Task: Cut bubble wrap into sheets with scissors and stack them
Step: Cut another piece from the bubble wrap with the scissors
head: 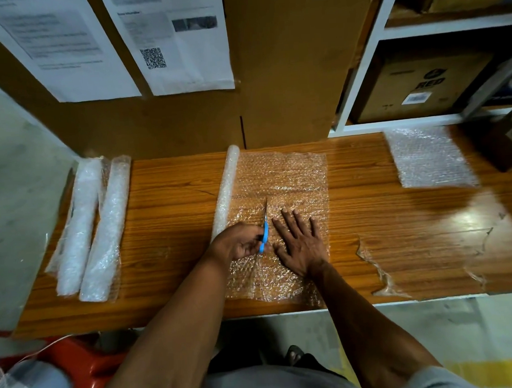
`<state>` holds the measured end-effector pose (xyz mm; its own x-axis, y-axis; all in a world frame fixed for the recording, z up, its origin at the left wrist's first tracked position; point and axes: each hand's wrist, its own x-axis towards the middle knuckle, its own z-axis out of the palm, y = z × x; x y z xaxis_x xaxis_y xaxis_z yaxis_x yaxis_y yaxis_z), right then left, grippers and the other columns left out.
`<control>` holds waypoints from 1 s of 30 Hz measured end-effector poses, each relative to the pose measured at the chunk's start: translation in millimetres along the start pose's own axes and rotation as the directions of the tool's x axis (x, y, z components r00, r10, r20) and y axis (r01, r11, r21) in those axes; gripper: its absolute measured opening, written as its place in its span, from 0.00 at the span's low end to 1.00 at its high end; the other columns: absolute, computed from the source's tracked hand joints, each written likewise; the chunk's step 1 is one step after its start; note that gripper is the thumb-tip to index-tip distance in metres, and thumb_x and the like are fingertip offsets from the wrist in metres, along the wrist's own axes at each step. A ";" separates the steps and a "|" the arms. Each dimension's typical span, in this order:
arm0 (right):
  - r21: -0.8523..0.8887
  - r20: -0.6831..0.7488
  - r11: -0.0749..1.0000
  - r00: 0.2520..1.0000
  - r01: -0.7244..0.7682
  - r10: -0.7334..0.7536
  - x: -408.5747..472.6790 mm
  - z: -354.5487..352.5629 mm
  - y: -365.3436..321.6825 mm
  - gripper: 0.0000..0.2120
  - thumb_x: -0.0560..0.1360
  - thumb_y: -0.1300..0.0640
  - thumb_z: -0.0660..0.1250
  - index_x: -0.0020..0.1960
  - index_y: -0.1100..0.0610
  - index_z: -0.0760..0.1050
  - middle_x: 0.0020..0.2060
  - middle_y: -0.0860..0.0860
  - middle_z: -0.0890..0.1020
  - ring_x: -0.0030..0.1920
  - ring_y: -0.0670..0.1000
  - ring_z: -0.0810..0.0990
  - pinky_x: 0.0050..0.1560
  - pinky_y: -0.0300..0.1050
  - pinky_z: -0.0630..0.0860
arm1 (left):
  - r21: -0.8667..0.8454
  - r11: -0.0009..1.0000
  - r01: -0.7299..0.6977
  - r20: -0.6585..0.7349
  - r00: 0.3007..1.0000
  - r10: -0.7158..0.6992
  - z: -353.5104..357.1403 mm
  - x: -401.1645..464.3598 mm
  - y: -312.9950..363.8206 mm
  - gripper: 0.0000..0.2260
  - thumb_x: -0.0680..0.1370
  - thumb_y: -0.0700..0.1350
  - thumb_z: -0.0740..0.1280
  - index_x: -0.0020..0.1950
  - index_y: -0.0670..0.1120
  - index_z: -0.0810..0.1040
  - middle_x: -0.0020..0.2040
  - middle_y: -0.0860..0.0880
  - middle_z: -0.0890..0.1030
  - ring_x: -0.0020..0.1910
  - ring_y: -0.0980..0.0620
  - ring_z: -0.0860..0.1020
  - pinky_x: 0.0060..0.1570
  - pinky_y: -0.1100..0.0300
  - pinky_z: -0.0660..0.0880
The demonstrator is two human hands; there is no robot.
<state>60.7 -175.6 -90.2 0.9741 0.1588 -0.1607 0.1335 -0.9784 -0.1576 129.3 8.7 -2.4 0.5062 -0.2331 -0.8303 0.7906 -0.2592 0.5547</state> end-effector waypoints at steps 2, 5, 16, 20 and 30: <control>-0.006 0.000 1.000 1.000 -0.001 0.001 0.1 0.0 0.3 0.34 0.84 0.33 0.43 0.86 0.43 0.41 0.85 0.51 0.40 0.84 0.57 0.37 0.81 0.68 0.40 | 0.002 1.000 0.000 -0.009 1.000 0.000 1.2 1.9 2.2 0.07 0.85 0.39 0.62 0.56 0.36 0.77 0.45 0.37 0.84 0.33 0.49 0.85 0.22 0.67 0.74; -0.010 -0.004 1.000 1.000 -0.007 0.007 -1.2 -0.3 0.2 0.34 0.83 0.32 0.42 0.85 0.42 0.41 0.85 0.50 0.39 0.84 0.56 0.37 0.81 0.68 0.40 | -0.001 1.000 0.000 -0.030 1.000 -0.001 2.7 5.2 4.5 0.07 0.85 0.37 0.62 0.51 0.36 0.78 0.44 0.38 0.83 0.34 0.48 0.86 0.21 0.68 0.73; 0.071 -0.065 0.997 0.998 -0.021 0.026 8.2 -15.6 -4.7 0.31 0.83 0.36 0.49 0.82 0.47 0.58 0.82 0.51 0.60 0.82 0.58 0.59 0.78 0.64 0.56 | -0.005 1.000 0.012 -0.075 0.997 -0.012 -3.1 14.5 3.2 0.03 0.81 0.34 0.68 0.50 0.35 0.81 0.45 0.37 0.86 0.45 0.44 0.87 0.20 0.69 0.71; 0.076 -0.057 0.996 0.998 -0.035 0.040 25.3 -17.0 3.3 0.32 0.84 0.37 0.47 0.84 0.48 0.53 0.84 0.52 0.56 0.83 0.59 0.56 0.80 0.64 0.55 | -0.017 1.000 -0.016 -0.073 0.997 0.014 -0.6 9.6 3.9 0.03 0.78 0.36 0.73 0.48 0.37 0.81 0.45 0.37 0.86 0.42 0.45 0.87 0.21 0.70 0.70; -0.004 -0.013 0.998 0.998 -0.067 0.067 26.1 -2.9 7.9 0.34 0.84 0.34 0.42 0.85 0.45 0.38 0.84 0.51 0.40 0.84 0.57 0.38 0.81 0.65 0.35 | 0.035 0.999 -0.005 -0.100 0.995 0.008 -10.1 22.5 1.2 0.05 0.80 0.33 0.70 0.54 0.34 0.82 0.47 0.38 0.87 0.50 0.44 0.86 0.20 0.69 0.68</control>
<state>87.7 -179.6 -92.8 0.9832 0.0912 -0.1582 0.0686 -0.9874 -0.1428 145.1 12.6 -21.0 0.5446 -0.1401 -0.8269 0.7758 -0.2904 0.5602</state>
